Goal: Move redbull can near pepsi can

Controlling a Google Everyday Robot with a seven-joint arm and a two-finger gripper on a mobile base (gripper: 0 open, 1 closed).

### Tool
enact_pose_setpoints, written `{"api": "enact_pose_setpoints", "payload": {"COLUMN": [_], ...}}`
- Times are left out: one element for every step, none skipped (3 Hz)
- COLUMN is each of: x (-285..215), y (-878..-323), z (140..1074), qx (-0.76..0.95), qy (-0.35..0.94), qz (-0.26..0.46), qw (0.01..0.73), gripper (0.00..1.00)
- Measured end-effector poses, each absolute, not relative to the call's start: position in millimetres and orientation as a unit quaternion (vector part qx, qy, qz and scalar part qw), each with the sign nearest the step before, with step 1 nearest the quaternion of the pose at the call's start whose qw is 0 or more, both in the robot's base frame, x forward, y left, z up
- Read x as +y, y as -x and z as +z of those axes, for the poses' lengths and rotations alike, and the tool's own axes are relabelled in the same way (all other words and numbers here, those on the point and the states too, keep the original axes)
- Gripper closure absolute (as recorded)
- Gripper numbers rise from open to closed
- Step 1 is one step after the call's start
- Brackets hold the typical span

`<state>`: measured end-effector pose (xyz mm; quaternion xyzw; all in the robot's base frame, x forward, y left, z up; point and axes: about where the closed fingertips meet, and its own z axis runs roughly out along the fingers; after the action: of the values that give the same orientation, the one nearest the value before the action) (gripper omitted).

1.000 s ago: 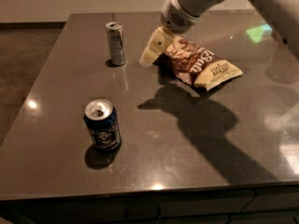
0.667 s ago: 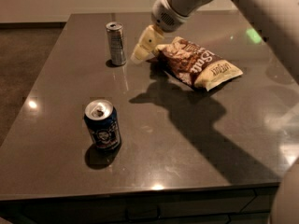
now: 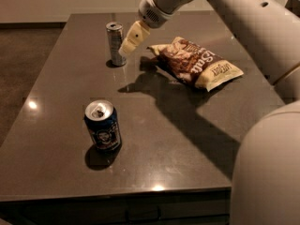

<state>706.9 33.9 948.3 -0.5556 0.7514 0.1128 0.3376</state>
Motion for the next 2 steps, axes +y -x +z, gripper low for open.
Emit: {"api": "enact_pose_setpoints", "payload": {"x": [45.6, 60.3], "y": [-726.6, -748.1], "z": [942.3, 929.8], "qx": [0.756, 0.765], "qy": [0.545, 0.528], "qz": [0.118, 0.133], "qw": [0.342, 0.344], "gripper": [0.00, 0.00]}}
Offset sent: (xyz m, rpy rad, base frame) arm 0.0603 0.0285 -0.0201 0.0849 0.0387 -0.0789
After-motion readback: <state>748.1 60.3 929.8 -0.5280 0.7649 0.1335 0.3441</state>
